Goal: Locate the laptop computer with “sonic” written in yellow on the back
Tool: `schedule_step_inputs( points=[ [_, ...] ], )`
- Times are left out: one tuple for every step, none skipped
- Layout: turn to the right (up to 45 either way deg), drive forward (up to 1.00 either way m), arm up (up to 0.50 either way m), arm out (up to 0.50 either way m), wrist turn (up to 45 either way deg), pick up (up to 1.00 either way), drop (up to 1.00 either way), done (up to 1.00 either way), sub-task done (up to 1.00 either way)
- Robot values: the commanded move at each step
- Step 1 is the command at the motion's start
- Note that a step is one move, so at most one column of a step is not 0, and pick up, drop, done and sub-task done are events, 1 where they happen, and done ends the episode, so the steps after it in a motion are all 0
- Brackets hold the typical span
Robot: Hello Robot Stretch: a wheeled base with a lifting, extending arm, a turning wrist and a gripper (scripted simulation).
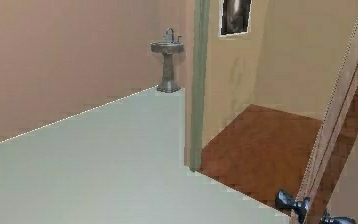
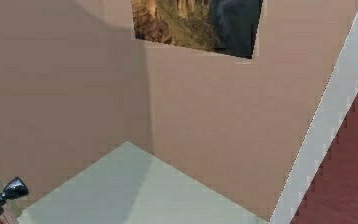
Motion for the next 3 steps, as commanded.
schedule_step_inputs(
  points=[
    [-3.0,0.00,0.00,0.00,0.0,0.00,0.00,0.00,0.00],
    [0.0,0.60,0.00,0.00,0.0,0.00,0.00,0.00,0.00],
    [36.0,0.00,0.00,0.00,0.0,0.00,0.00,0.00,0.00]
  ],
)
